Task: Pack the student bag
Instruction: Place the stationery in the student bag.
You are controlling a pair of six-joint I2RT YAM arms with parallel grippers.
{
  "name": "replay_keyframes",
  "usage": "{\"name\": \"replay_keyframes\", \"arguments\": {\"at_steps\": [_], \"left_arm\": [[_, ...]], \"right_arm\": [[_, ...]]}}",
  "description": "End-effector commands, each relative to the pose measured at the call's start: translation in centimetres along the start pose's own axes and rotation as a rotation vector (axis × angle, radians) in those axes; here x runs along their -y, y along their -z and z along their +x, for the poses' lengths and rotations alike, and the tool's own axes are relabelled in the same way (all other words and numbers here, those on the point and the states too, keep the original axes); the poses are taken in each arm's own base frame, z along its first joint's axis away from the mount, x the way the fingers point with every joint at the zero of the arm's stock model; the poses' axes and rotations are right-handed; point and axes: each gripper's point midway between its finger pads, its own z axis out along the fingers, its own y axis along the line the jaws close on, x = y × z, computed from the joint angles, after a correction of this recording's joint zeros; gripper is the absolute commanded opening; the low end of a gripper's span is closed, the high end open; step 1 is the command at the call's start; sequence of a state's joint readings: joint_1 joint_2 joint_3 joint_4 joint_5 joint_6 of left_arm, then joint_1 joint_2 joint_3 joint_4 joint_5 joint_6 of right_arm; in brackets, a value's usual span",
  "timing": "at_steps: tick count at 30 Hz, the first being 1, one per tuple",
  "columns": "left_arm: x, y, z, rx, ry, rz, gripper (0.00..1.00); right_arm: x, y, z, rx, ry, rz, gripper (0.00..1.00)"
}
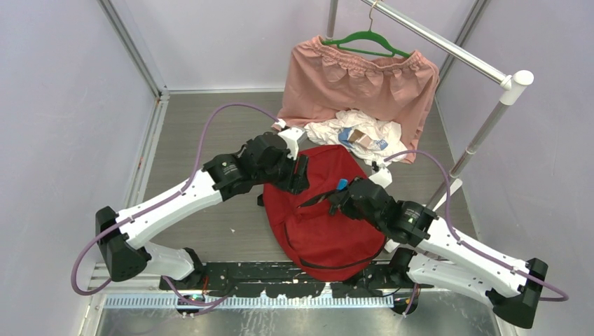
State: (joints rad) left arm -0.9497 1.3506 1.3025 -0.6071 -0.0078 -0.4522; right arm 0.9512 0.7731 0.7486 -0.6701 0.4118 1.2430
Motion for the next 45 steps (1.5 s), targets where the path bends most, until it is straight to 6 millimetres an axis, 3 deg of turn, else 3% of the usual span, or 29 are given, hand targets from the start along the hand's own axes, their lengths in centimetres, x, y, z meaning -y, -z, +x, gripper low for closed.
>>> {"name": "replay_keyframes", "arguments": {"at_steps": [1, 5, 8, 14, 19, 24, 34, 45], "left_arm": [[0.1, 1.6, -1.3, 0.068, -0.026, 0.005, 0.56], [1.1, 1.4, -0.6, 0.039, -0.053, 0.060, 0.57], [2.1, 0.6, 0.6, 0.007, -0.143, 0.061, 0.63], [3.7, -1.7, 3.4, -0.076, -0.388, -0.031, 0.67], [4.2, -3.6, 4.8, -0.138, -0.485, -0.081, 0.67], [3.2, -4.7, 4.0, -0.115, -0.506, -0.164, 0.66], [3.6, -3.5, 2.1, -0.023, -0.474, -0.157, 0.64], [2.6, -4.0, 1.0, 0.009, -0.471, -0.248, 0.65]], "right_arm": [[-4.0, 0.0, 0.0, -0.045, -0.148, -0.154, 0.01], [-3.8, -0.9, 0.4, -0.074, -0.197, -0.164, 0.01], [-3.3, -0.6, -0.2, -0.046, -0.200, -0.156, 0.01], [-0.7, 1.5, -3.4, 0.100, -0.164, -0.071, 0.01], [1.6, 3.7, -5.9, 0.209, -0.133, 0.003, 0.01], [2.4, 4.9, -6.7, 0.247, -0.144, -0.010, 0.01], [2.1, 4.9, -6.3, 0.225, -0.149, -0.037, 0.01], [2.0, 4.7, -6.0, 0.216, -0.141, -0.046, 0.01]]}}
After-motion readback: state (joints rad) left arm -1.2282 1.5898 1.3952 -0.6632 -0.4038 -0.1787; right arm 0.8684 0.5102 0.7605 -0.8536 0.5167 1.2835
